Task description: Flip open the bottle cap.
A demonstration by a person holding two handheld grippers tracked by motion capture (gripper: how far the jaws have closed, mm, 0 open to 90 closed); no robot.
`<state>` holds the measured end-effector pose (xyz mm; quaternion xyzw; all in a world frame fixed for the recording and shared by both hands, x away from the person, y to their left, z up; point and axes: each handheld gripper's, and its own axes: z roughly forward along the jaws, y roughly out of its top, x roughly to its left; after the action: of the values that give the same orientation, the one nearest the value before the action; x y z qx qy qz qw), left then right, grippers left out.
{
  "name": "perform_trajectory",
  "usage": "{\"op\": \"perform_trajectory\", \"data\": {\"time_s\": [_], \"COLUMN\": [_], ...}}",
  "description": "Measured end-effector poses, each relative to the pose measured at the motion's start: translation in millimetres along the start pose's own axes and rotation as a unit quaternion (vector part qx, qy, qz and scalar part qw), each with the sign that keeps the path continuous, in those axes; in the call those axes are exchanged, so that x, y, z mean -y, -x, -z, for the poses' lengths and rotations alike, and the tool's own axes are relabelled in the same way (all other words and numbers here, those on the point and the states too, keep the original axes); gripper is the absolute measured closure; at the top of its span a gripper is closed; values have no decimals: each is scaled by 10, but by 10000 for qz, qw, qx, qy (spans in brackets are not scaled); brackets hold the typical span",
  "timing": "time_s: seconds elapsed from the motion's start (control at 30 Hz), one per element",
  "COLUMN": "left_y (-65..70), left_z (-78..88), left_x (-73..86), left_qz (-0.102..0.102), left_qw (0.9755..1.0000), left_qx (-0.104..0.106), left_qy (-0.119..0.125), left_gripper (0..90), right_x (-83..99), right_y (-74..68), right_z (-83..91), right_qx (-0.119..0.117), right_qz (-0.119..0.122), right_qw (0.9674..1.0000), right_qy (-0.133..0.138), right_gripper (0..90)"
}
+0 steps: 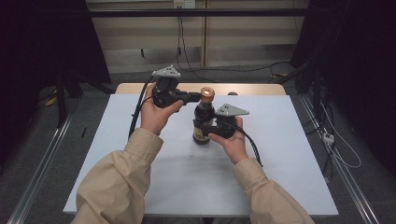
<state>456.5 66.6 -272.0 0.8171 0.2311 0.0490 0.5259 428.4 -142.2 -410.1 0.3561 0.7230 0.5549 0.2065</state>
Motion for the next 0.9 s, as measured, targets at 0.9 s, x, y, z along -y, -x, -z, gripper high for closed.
{"op": "perform_trajectory", "data": {"time_s": [0.9], "left_y": [148], "left_z": [53], "left_x": [-302], "left_qz": [-181], "left_qw": [9996], "left_qx": [82], "left_qy": [175], "left_gripper": [900], "right_x": [-15], "right_y": [-88], "right_z": [-52], "right_qx": [15], "right_qz": [292], "right_qw": [9996], "right_qy": [-62], "right_gripper": [316]}}
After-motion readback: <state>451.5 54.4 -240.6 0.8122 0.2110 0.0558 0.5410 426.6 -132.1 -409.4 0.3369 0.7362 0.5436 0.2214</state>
